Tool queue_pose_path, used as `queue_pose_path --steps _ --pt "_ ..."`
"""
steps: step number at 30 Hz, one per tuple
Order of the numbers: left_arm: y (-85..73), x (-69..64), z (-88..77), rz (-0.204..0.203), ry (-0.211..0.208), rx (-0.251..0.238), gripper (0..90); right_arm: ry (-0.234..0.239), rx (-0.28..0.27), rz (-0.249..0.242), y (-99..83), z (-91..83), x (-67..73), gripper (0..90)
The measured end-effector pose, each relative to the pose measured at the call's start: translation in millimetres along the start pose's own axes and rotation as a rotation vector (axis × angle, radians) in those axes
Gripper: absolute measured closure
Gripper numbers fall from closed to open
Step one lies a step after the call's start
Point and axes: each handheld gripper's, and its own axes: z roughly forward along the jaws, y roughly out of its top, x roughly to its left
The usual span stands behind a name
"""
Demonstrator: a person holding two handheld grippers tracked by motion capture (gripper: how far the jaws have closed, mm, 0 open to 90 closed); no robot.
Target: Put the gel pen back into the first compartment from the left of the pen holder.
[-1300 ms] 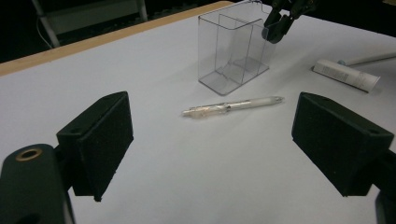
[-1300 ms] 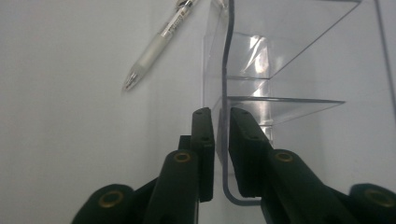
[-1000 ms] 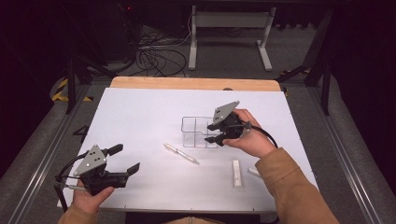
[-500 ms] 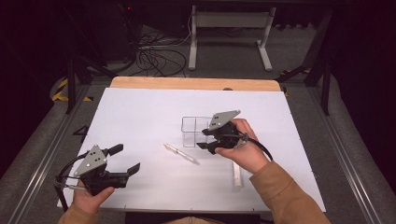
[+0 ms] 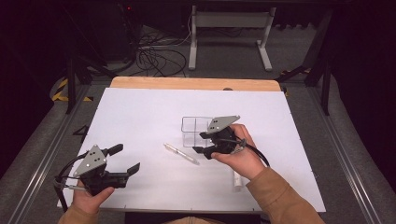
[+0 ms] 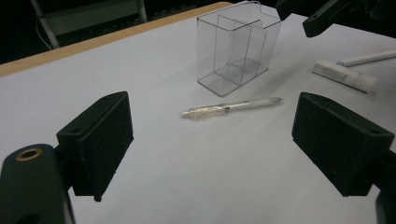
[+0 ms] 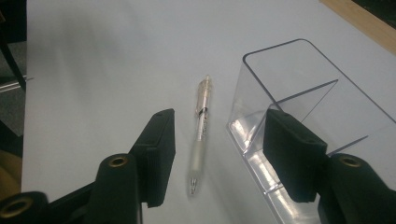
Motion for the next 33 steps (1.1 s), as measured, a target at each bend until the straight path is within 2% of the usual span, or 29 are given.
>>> queue_pose_path --steps 2,8,16,27,33 --pt "0.0 0.0 0.0 0.001 0.000 0.001 13.4 -0.006 -0.021 0.029 -0.6 2.4 3.8 43.5" --pt "0.5 0.2 -0.9 0.008 0.004 0.000 13.4 -0.010 -0.010 0.034 -2.3 10.5 14.7 45.5" --pt "0.1 -0.1 -0.2 0.006 0.003 0.002 13.4 -0.034 0.014 0.056 -4.0 17.1 17.1 46.3" --pt "0.0 0.5 -1.0 0.010 0.004 0.001 13.4 -0.052 0.124 0.060 -12.7 39.4 20.8 49.3" --pt "0.0 -0.1 -0.8 0.007 0.005 0.002 13.4 -0.045 0.178 0.060 -18.8 49.2 21.4 50.9"
